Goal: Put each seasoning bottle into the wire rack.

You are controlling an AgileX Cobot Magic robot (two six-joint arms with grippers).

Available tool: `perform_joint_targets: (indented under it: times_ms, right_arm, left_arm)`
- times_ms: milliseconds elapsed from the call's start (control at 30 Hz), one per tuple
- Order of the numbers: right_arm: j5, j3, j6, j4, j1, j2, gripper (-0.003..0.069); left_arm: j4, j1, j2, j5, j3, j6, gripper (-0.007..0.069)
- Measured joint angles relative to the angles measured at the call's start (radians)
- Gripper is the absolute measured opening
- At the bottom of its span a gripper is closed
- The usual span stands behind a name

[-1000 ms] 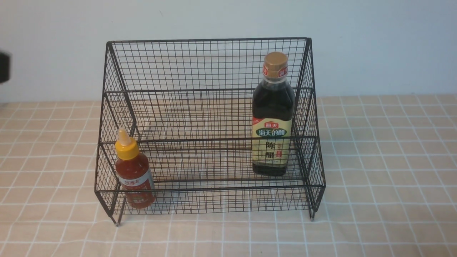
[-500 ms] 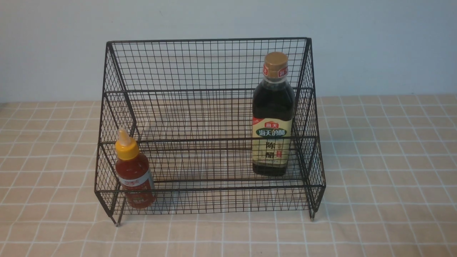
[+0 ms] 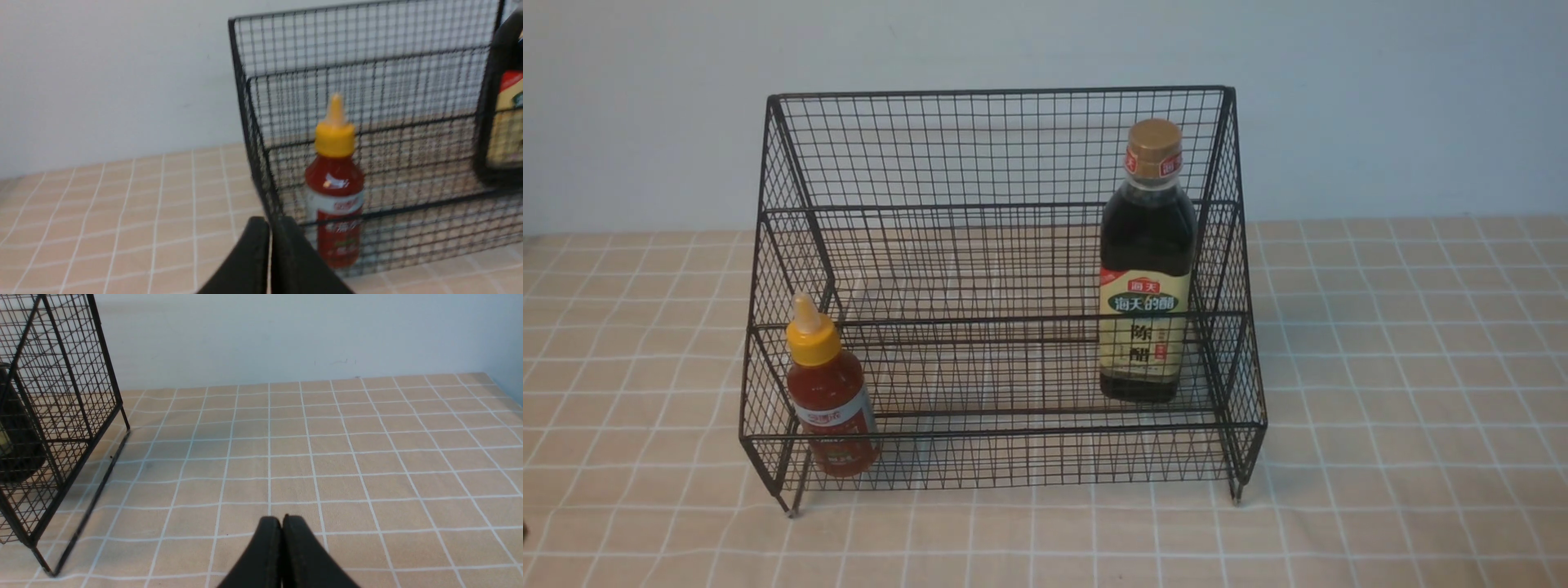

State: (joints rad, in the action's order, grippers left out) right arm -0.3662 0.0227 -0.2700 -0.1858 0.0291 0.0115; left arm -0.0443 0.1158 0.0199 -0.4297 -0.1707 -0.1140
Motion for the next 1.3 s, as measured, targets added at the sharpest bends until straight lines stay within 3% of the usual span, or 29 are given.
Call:
perform_joint_targets:
  times_ms: [267, 1300]
  right_arm:
    - [-0.001, 0.0, 0.0, 0.0, 0.0, 0.0, -0.0013]
    - [-0.001, 0.0, 0.0, -0.001, 0.0, 0.0, -0.0013]
  left_arm:
    - [0.034, -0.036, -0.002, 0.019, 0.191, 0.0, -0.0007]
    - [0.033, -0.041, -0.002, 0.041, 0.194, -0.001, -0.0007]
